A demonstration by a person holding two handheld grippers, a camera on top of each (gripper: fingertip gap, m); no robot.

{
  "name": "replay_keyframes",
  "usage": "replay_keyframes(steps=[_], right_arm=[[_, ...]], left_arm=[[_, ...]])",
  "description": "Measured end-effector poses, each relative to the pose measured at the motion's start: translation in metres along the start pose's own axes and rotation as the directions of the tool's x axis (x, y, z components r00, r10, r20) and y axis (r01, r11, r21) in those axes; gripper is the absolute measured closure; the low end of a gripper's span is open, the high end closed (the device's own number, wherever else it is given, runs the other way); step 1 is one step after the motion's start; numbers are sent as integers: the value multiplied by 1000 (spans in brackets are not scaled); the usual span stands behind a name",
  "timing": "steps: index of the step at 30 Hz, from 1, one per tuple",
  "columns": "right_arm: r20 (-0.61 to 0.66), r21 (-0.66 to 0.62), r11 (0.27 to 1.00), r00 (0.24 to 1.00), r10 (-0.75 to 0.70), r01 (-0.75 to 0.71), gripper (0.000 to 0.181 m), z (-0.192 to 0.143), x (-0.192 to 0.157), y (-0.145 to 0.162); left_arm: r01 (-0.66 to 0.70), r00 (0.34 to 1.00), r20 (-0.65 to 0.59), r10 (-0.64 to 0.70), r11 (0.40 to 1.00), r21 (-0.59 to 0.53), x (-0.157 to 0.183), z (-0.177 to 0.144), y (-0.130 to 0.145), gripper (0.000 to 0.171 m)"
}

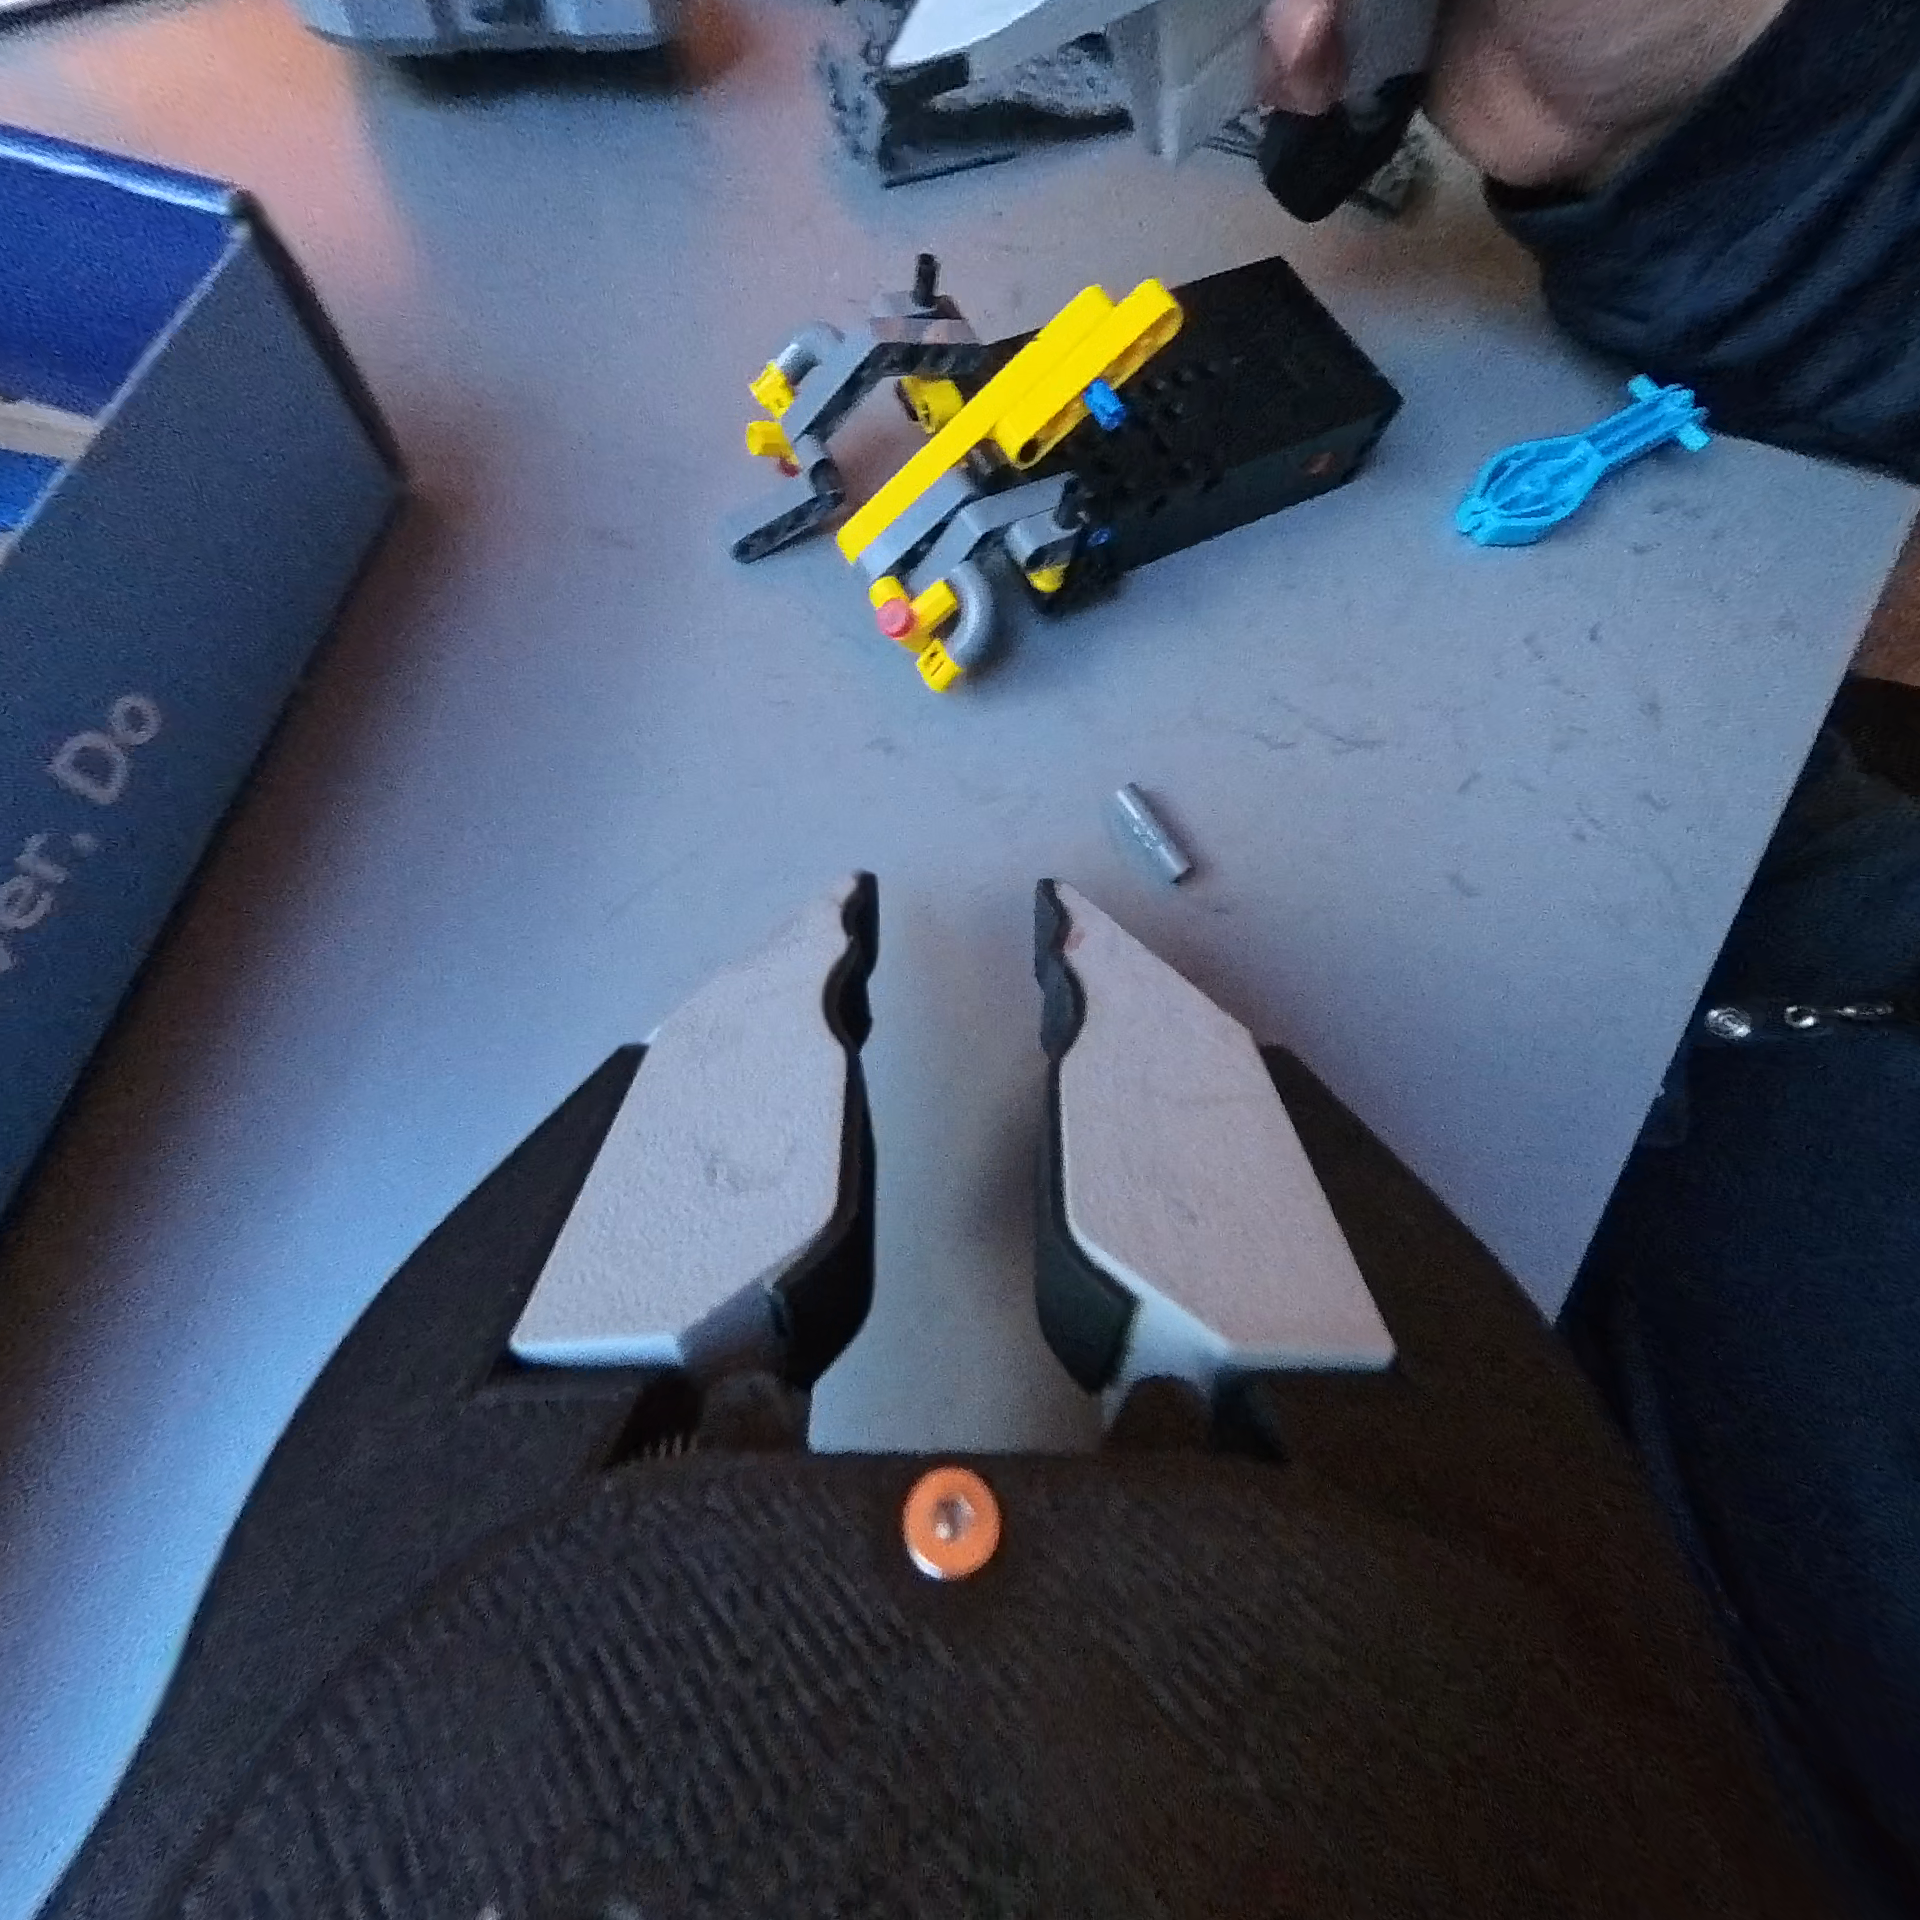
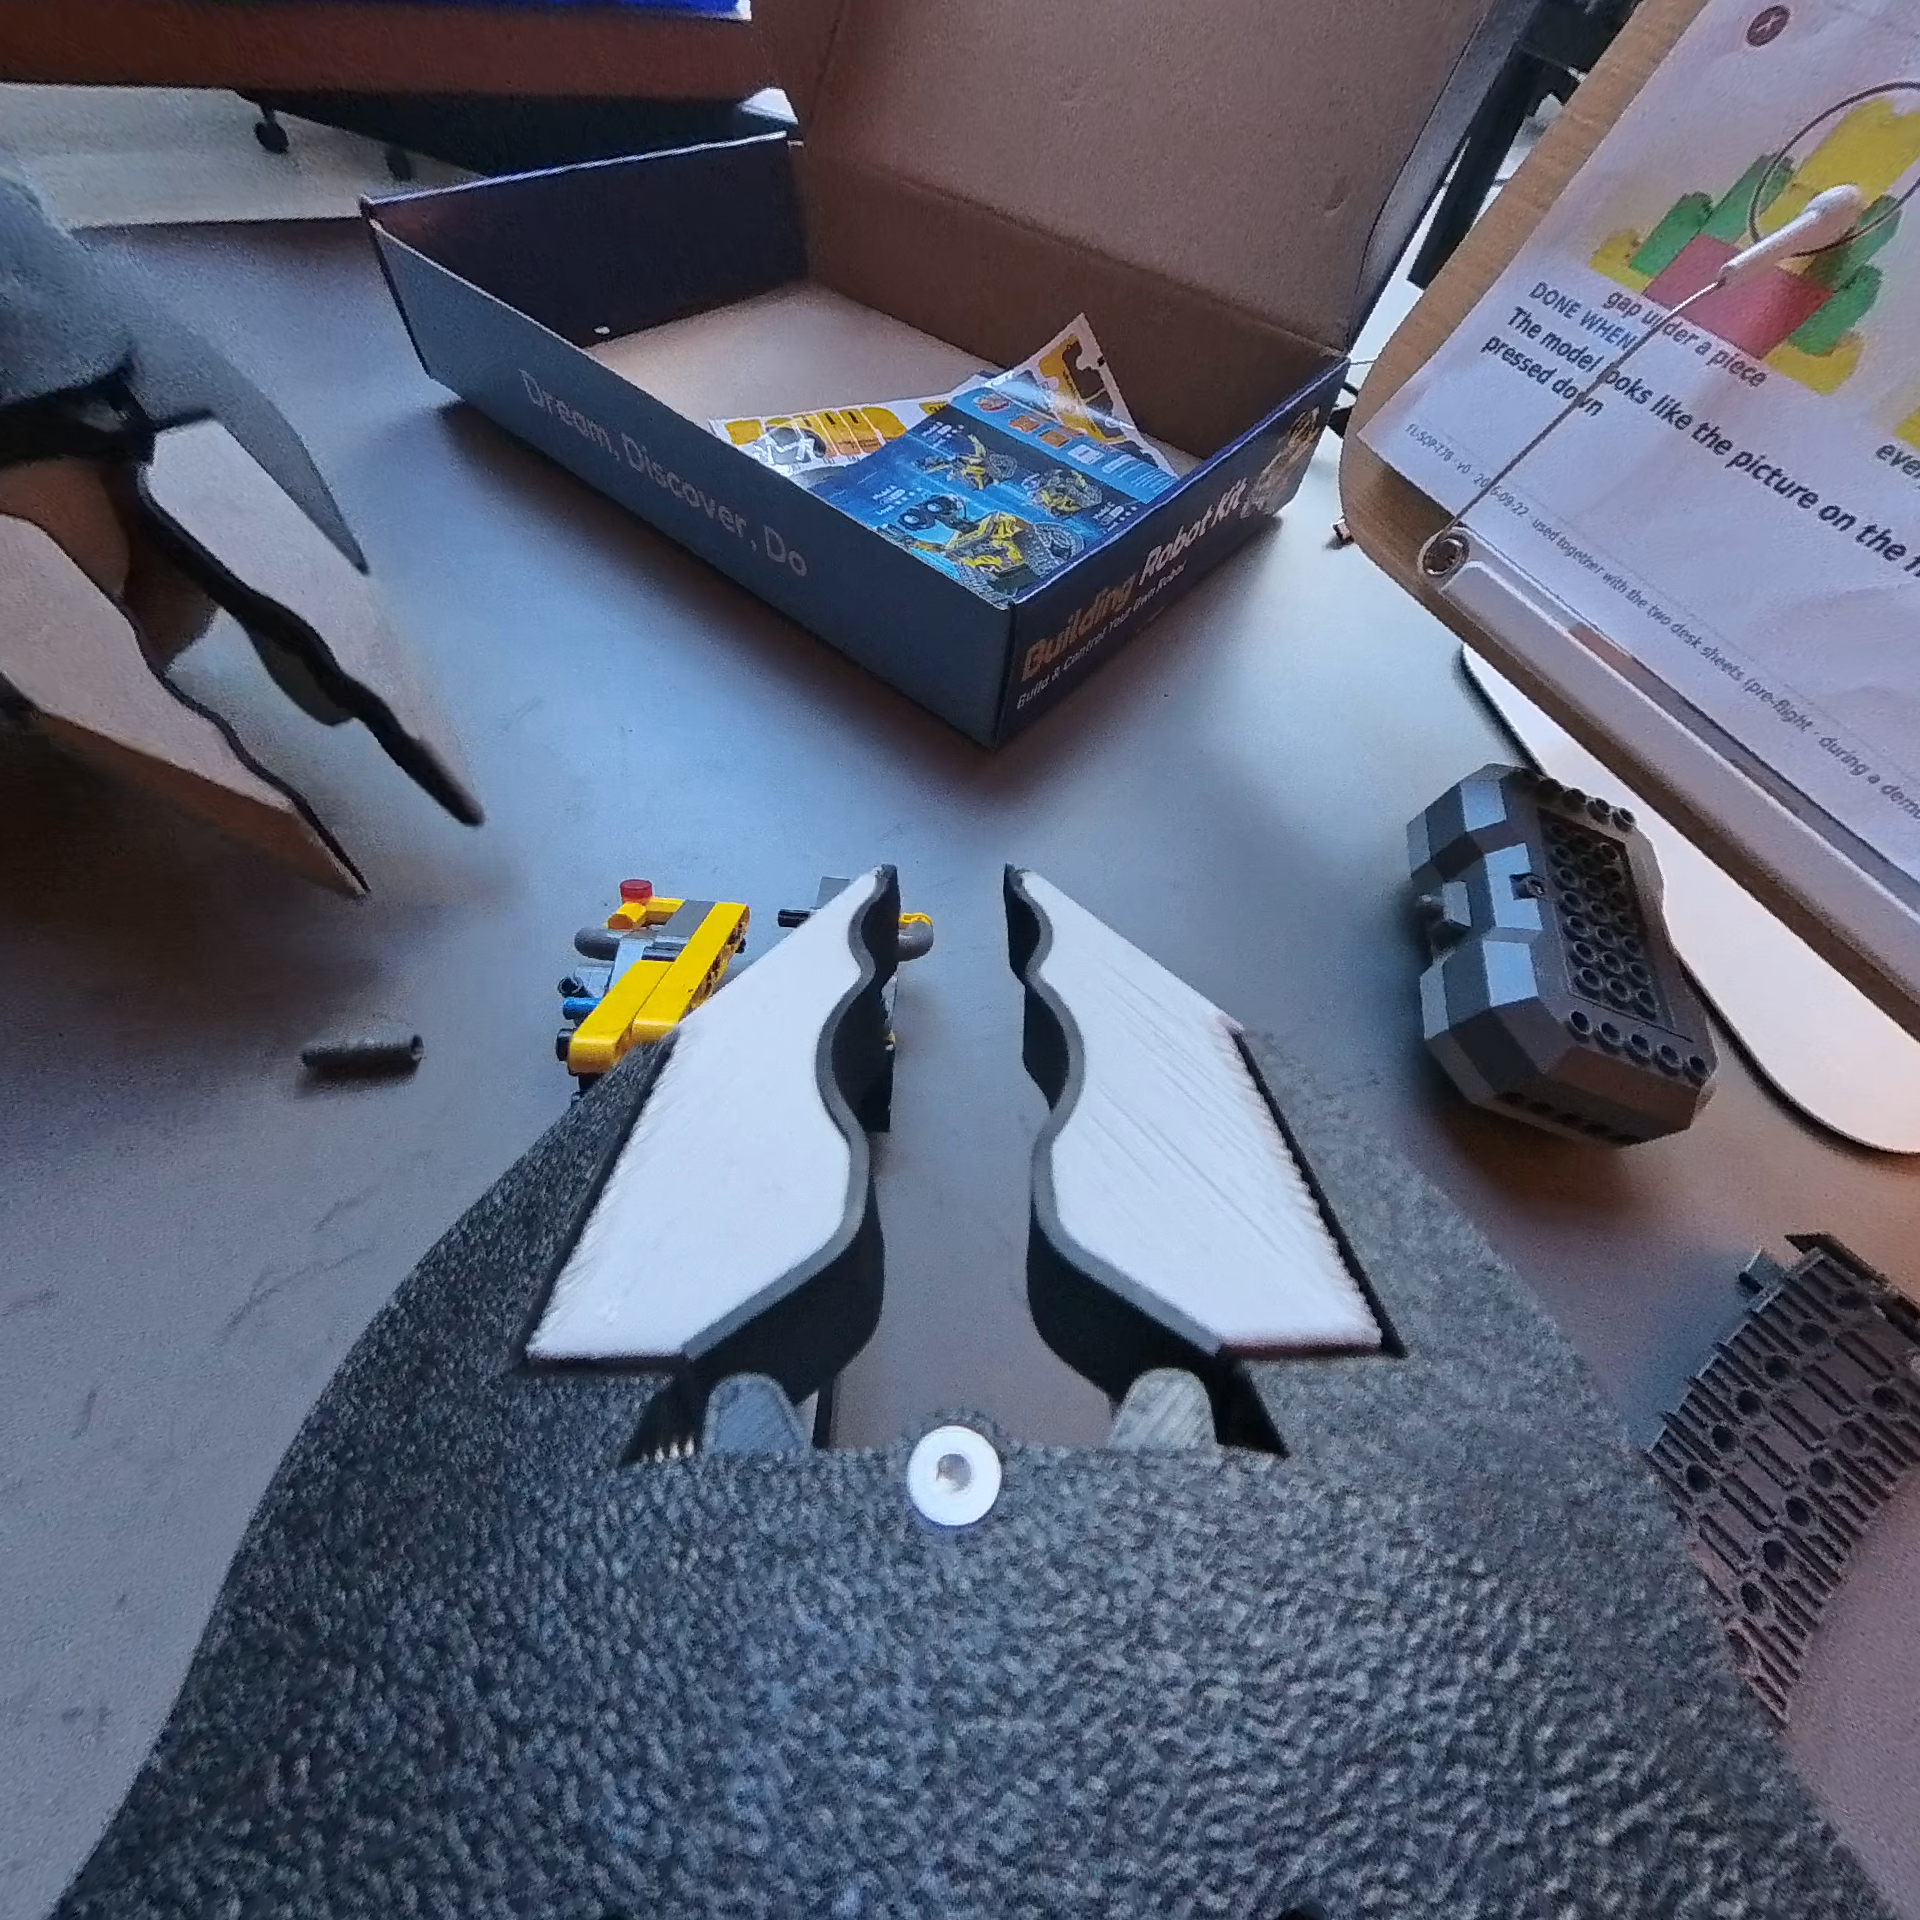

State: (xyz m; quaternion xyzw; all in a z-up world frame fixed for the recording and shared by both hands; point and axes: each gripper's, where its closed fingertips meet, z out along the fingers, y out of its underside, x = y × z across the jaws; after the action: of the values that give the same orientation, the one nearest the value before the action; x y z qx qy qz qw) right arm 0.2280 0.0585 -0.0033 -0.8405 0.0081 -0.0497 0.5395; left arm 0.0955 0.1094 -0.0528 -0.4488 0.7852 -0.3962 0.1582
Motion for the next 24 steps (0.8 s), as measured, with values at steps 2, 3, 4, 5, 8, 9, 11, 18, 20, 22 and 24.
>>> replay_keyframes(steps=[2,3,4,5,8,9,11,18,20,22,24], right_arm=[[6,4,1000,1000,-3,3,162,-2,-1,0],[8,7,1000,1000,-3,3,160,-3,0,-1],[9,12,1000,1000,-4,3,160,-4,0,-2],[10,17,1000,1000,-3,3,160,-7,0,-3],[22,39,999,1000,0,-1,159,-15,1,-6],[31,50,999,999,5,-6,159,-18,1,-9],[55,69,997,998,14,-18,159,-24,0,-13],[105,102,992,993,61,-71,159,-30,-2,-19],[111,89,993,992,62,-72,159,-29,-3,-16],[112,83,994,992,61,-71,159,-28,-3,-15],[112,88,993,991,71,-81,158,-28,-2,-16]], left_arm=[[-17,1000,-16,17,1000,-4,7,9,-1,145],[-29,999,-17,28,1000,-8,9,14,-1,145],[-42,999,-4,42,999,-7,8,19,-3,146],[-54,998,23,54,999,-3,4,24,-6,146],[-103,992,74,100,994,33,-7,31,-23,146],[-116,991,69,113,992,40,-9,33,-30,146],[-150,987,57,147,988,43,-14,36,-42,143],[-396,913,-68,401,915,80,-14,56,-74,148],[-447,881,-104,461,885,129,-7,60,-83,149],[-478,846,-178,503,863,162,6,63,-83,152],[-470,834,-224,505,862,192,13,62,-80,164]])
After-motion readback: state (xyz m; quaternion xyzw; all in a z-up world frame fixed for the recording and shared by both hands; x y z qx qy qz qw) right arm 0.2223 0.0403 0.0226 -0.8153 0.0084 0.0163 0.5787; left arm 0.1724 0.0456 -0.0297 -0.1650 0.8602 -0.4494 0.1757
